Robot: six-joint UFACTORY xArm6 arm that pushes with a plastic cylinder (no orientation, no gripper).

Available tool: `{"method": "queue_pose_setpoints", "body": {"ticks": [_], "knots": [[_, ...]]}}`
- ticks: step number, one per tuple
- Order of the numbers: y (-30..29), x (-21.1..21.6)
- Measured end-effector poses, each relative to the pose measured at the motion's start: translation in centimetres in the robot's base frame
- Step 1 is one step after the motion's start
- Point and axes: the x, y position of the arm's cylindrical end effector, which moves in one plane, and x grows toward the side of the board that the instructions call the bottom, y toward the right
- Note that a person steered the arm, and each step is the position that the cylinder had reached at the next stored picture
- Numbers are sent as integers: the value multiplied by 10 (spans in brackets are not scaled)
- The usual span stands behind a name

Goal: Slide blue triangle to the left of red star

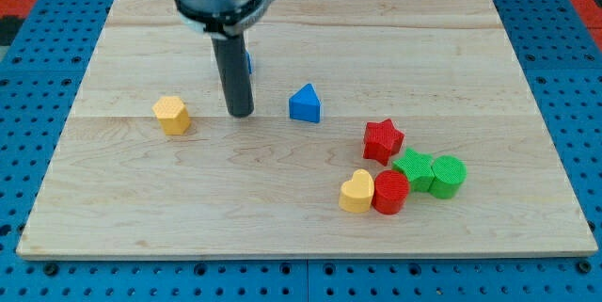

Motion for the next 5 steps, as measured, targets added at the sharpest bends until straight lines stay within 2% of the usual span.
{"method": "queue_pose_setpoints", "body": {"ticks": [1,2,3,4,5], "knots": [[45,-17],[92,19],[110,36],[83,30],[-8,-27]]}}
